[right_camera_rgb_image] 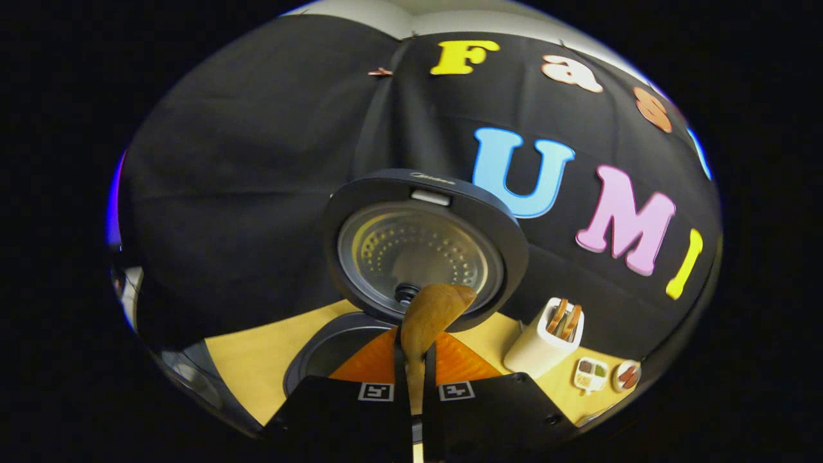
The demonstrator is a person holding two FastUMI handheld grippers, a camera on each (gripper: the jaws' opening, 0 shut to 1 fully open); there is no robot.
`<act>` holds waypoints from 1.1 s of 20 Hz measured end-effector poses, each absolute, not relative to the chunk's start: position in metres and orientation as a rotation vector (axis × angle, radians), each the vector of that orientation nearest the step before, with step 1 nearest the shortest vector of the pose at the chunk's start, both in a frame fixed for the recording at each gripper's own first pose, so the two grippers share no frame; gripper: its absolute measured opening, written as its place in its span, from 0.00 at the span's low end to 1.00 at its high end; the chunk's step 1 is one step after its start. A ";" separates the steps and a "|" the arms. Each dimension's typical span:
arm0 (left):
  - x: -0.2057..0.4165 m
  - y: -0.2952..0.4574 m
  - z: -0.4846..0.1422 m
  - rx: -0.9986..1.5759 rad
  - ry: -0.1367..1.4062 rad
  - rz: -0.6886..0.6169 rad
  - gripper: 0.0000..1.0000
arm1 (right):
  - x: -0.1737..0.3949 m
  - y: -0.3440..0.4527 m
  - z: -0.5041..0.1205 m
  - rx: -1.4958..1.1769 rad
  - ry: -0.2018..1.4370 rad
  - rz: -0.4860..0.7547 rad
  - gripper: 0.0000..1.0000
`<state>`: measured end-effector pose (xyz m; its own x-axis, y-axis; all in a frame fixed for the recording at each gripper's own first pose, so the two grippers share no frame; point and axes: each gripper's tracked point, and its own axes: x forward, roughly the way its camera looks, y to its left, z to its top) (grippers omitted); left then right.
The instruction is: Close the left gripper, press the button to open the rice cooker; take a wooden spoon from the chopstick holder with the right hand, scoop a spoonful of rice and pour it into the rice cooker, then put the wooden spoon back into the chopstick holder.
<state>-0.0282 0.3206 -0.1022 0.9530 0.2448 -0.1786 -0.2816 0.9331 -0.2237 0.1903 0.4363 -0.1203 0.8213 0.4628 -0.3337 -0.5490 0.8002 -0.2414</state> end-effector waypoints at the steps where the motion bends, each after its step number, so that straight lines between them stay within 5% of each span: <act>1: -0.029 0.321 -0.102 -0.249 0.149 0.273 0.94 | 0.188 0.441 -0.119 -0.403 0.220 0.557 0.11; 7: -0.037 0.326 -0.104 -0.247 0.151 0.287 0.94 | 0.165 0.463 -0.120 -0.534 0.132 0.617 0.10; 22: -0.011 0.292 -0.097 -0.229 0.142 0.261 0.94 | 0.175 0.340 -0.078 0.320 0.411 0.509 0.10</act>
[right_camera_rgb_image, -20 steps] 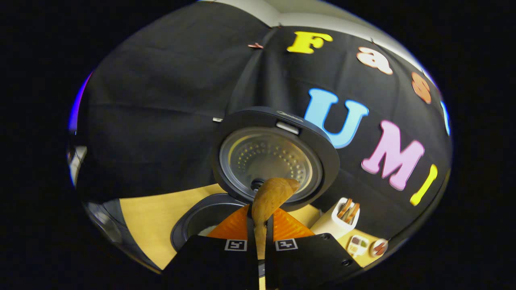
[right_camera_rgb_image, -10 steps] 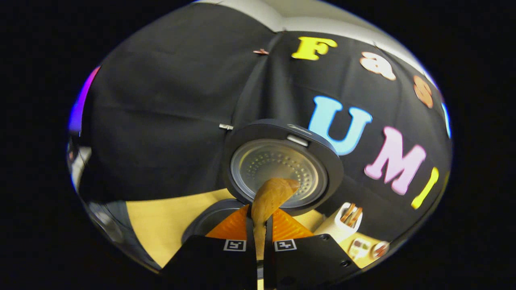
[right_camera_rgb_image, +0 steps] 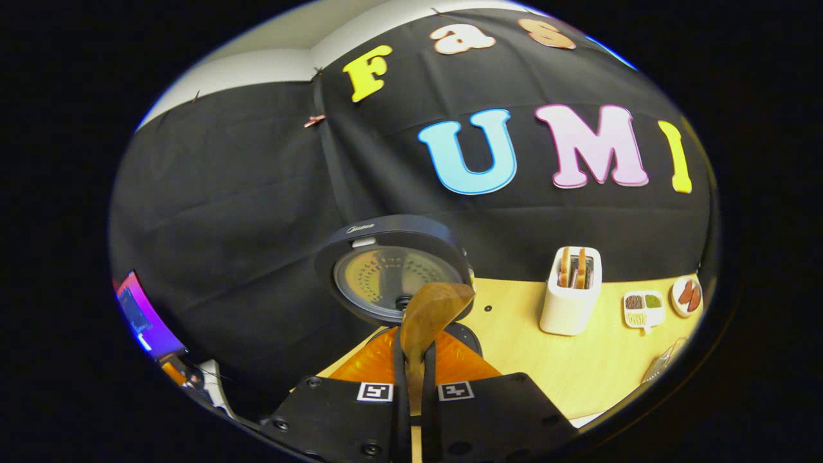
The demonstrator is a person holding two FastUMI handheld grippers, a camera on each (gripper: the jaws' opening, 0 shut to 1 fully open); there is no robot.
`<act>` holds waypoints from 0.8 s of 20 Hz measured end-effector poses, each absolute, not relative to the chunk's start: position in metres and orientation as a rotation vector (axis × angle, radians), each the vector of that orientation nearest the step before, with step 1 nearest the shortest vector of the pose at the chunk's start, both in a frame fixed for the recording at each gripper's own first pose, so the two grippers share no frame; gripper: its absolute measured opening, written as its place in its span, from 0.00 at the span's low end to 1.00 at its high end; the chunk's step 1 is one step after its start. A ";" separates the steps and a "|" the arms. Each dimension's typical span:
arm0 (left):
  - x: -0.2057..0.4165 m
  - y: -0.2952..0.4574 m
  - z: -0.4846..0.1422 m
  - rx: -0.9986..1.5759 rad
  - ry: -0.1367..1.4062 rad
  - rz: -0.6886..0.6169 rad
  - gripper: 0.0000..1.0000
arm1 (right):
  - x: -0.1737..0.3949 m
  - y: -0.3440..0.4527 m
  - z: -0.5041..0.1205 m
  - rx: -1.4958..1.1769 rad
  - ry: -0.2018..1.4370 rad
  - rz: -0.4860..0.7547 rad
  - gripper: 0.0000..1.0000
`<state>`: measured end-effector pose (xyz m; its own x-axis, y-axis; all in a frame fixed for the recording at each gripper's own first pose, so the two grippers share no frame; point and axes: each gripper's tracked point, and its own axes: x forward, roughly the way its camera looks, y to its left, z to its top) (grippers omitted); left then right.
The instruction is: Close the left gripper, press the button to open the rice cooker; take a wooden spoon from the chopstick holder with the right hand, scoop a spoonful of rice and pour it into the rice cooker, then put the wooden spoon back into the chopstick holder.
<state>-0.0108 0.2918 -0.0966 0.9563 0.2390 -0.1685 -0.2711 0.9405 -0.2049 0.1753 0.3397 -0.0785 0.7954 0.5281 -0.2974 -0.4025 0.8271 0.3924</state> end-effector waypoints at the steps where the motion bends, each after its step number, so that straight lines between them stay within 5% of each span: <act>1: -0.008 0.288 -0.095 -0.225 0.145 0.271 0.94 | 0.173 0.320 -0.076 0.336 0.412 0.497 0.11; 16: 0.029 0.145 -0.094 -0.159 0.248 0.318 0.94 | 0.191 -0.073 -0.164 0.534 0.444 0.096 0.10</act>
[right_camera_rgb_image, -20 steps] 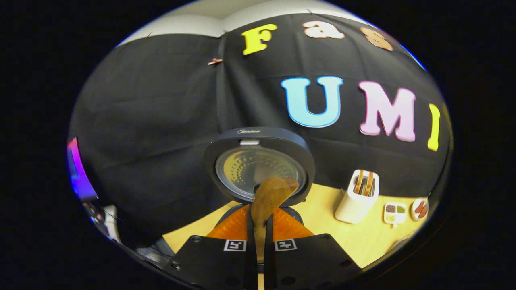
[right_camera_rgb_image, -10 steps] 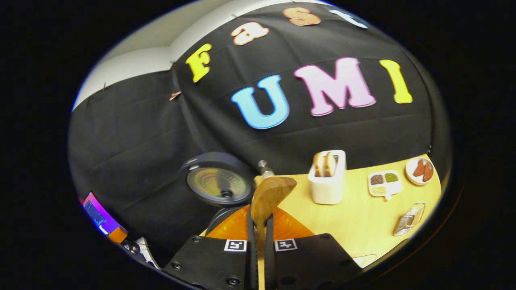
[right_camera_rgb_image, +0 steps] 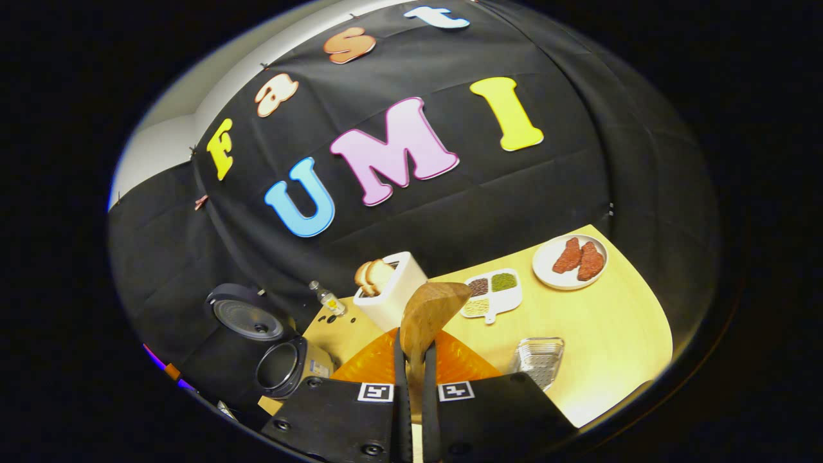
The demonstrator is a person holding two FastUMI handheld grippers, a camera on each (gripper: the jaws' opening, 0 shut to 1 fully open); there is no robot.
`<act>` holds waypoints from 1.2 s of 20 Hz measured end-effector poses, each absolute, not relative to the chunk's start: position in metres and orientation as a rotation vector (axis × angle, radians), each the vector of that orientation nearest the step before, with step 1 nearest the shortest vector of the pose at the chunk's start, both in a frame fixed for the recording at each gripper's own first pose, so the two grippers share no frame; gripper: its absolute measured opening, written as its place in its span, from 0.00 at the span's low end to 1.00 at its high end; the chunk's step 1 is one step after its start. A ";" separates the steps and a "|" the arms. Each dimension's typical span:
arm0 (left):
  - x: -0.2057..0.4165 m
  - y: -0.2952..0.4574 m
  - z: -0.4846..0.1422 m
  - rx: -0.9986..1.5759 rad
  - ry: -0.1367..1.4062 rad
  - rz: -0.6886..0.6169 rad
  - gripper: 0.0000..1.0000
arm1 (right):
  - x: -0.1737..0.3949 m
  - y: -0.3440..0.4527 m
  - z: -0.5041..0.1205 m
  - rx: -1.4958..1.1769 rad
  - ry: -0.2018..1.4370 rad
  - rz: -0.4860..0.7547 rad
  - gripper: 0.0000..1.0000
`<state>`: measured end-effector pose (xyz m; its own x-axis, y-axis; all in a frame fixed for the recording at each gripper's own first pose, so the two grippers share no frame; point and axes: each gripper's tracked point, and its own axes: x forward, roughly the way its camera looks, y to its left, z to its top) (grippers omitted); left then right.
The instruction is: Close the left gripper, press the button to open the rice cooker; take a wooden spoon from the chopstick holder with the right hand, scoop a spoonful of rice and pour it into the rice cooker, then put the wooden spoon back into the chopstick holder.
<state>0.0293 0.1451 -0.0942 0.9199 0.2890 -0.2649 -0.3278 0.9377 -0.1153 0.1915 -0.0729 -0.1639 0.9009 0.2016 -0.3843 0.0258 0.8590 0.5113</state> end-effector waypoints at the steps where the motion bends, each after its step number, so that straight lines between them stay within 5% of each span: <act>1: 0.032 0.136 -0.093 -0.151 0.258 0.313 0.94 | 0.192 -0.088 -0.174 0.539 0.447 0.071 0.10; 10: 0.046 0.098 -0.089 -0.068 0.330 0.296 0.94 | 0.210 -0.179 -0.241 0.574 0.470 -0.122 0.11; 24: 0.047 0.095 -0.075 -0.029 0.349 0.290 0.94 | 0.213 -0.173 -0.314 0.669 0.583 -0.164 0.17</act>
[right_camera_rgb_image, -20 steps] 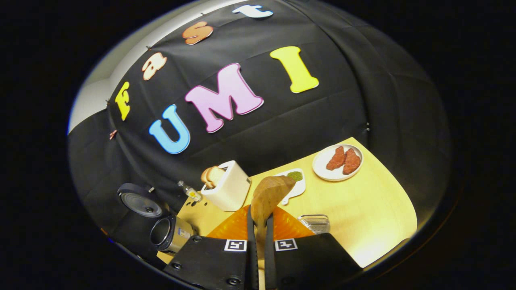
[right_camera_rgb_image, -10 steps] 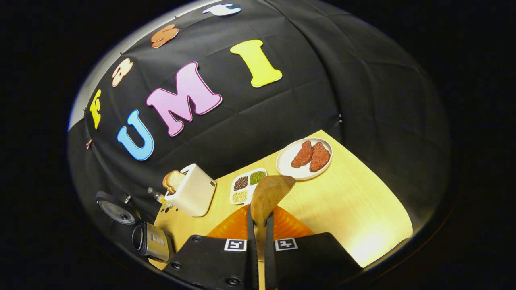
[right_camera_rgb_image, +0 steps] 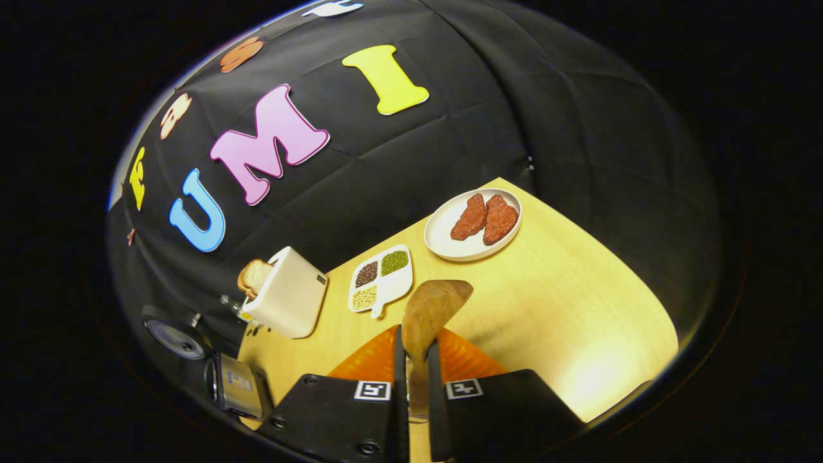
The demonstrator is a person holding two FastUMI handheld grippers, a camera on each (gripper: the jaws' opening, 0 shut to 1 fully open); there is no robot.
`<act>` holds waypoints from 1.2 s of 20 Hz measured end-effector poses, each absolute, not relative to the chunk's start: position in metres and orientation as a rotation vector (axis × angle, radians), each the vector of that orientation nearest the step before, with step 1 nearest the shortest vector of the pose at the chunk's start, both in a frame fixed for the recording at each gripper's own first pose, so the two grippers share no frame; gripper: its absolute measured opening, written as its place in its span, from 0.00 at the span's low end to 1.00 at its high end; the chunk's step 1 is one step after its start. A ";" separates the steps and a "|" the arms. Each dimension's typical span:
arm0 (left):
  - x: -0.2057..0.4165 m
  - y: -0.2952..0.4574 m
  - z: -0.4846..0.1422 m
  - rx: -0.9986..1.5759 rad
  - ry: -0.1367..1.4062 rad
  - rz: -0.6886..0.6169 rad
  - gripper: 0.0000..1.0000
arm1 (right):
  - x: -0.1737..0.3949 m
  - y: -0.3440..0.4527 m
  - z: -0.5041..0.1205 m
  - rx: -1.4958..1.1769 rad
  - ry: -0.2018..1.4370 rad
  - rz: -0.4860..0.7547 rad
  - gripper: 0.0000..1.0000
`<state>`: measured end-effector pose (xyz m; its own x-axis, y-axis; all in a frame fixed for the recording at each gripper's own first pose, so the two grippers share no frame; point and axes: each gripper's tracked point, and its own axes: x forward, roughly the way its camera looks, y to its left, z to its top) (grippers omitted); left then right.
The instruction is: Close the left gripper, press the button to open the rice cooker; take a wooden spoon from the chopstick holder with the right hand, scoop a spoonful of rice and pour it into the rice cooker, then put the wooden spoon back into the chopstick holder.
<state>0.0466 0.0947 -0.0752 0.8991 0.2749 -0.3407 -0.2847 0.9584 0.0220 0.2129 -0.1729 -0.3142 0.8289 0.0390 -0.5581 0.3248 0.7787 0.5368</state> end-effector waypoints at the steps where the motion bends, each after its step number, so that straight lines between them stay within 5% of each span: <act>1: 0.049 0.093 -0.073 -0.029 0.343 0.283 0.94 | 0.212 -0.176 -0.316 0.682 0.587 -0.165 0.22; 2: 0.052 0.092 -0.071 -0.029 0.336 0.277 0.94 | 0.208 -0.178 -0.317 0.681 0.595 -0.167 0.18; 3: 0.055 0.091 -0.070 -0.032 0.329 0.270 0.94 | 0.202 -0.180 -0.318 0.676 0.608 -0.166 0.31; 4: 0.057 0.089 -0.069 -0.036 0.321 0.264 0.94 | 0.198 -0.181 -0.319 0.670 0.616 -0.166 0.59; 8: 0.065 0.090 -0.064 -0.047 0.288 0.242 0.94 | 0.176 -0.182 -0.313 0.663 0.623 -0.170 0.78; 15: 0.081 0.118 -0.053 -0.097 0.226 0.242 0.94 | 0.140 -0.156 -0.292 0.630 0.628 -0.154 0.96; 24: 0.158 0.186 -0.023 -0.121 0.100 0.213 0.94 | 0.091 -0.040 -0.237 0.591 0.617 -0.132 0.97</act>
